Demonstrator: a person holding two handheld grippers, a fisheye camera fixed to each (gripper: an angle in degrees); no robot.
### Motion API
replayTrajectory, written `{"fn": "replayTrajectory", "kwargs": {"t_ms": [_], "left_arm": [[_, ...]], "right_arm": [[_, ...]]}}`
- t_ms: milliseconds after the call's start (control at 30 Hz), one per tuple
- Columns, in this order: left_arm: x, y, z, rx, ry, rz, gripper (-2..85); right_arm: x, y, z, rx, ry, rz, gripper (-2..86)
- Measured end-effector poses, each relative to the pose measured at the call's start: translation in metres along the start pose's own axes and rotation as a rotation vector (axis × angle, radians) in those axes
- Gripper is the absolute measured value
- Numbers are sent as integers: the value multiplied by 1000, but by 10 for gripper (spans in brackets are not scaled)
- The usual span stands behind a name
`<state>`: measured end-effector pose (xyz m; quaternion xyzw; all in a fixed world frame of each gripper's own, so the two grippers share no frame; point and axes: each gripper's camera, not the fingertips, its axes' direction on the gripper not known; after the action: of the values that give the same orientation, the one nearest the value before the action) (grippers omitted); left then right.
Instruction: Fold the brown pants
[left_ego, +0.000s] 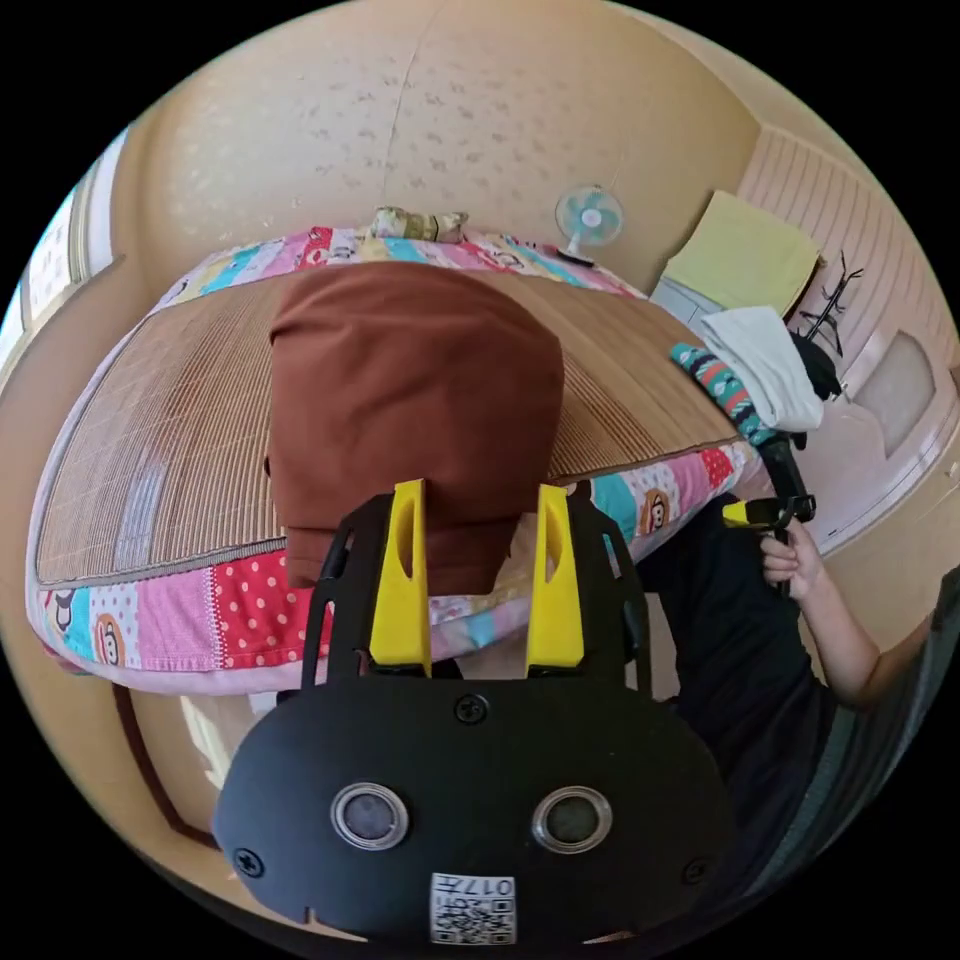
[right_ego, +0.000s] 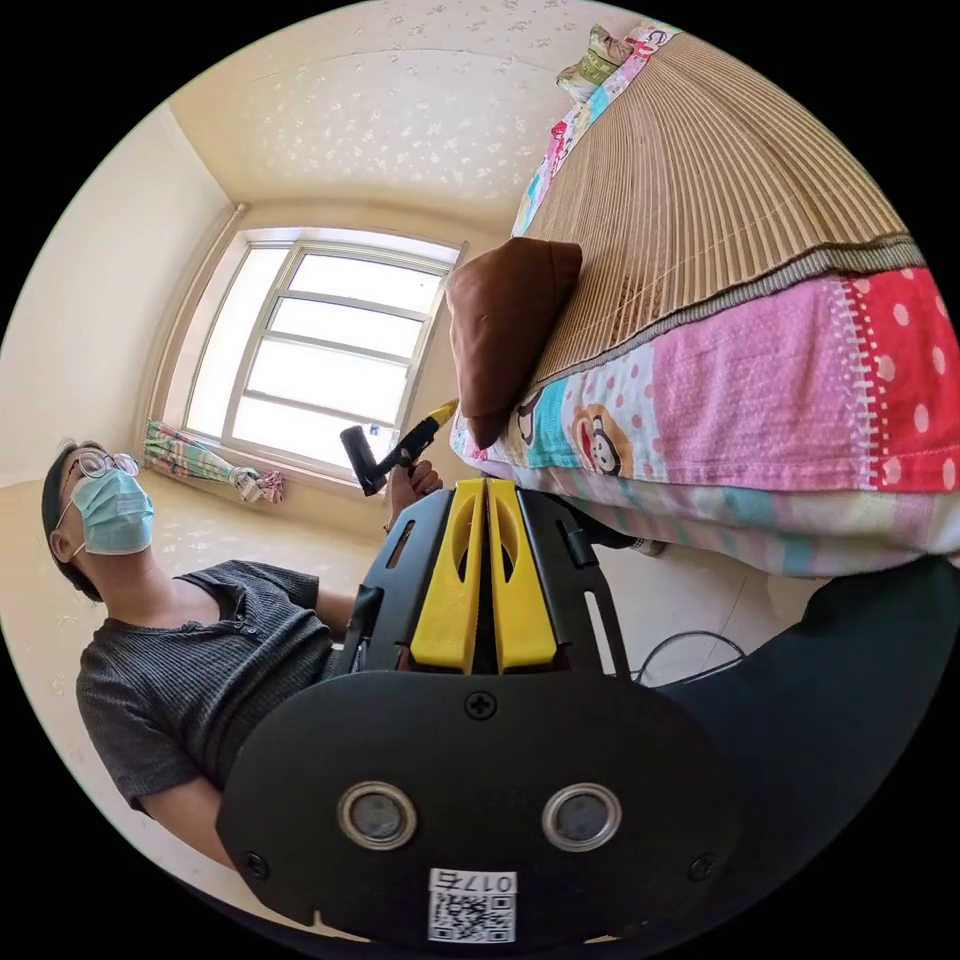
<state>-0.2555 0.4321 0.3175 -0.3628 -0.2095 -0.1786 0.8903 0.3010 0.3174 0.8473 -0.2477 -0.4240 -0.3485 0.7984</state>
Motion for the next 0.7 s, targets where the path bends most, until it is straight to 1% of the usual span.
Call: {"fn": "replayTrajectory", "kwargs": {"t_ms": [33,100,200,267,300,367,400,467,500,567,667,700], "left_arm": [[-1,-7,14,-36,-52,-12,158],[-14,-14,29,-33,-42,-39,149],[-59,-19,22,17,162,-161,99],[-101,-19,7,156,486,-261,41],[-109,-21,7,181,565,-274,35],[-129,-32,3,274,838,-291,8],[-131,-35,2,288,898,-305,1],[-136,-48,-6,371,1146,-351,-7],[-136,-52,-9,395,1210,-345,-7],[-132,-70,-23,485,1448,-315,-9],[-122,-90,-35,513,1614,-307,-10],[-121,-93,-37,512,1625,-307,-10]], "right_arm": [[-2,-5,5,-11,-12,-6,6],[-5,-10,12,-26,-33,-11,6],[-10,-13,19,-50,-52,-21,5],[-11,-12,19,-62,-49,-16,6],[-10,-12,18,-65,-36,-8,6],[-7,-13,15,-65,-8,12,7],[-5,-14,13,-60,7,32,8],[-4,-19,9,-46,3,60,11],[-4,-23,7,-41,-25,62,14],[-8,-30,5,-33,-72,45,22],[-15,-42,1,10,-123,42,64],[-17,-48,2,23,-148,43,97]]}}
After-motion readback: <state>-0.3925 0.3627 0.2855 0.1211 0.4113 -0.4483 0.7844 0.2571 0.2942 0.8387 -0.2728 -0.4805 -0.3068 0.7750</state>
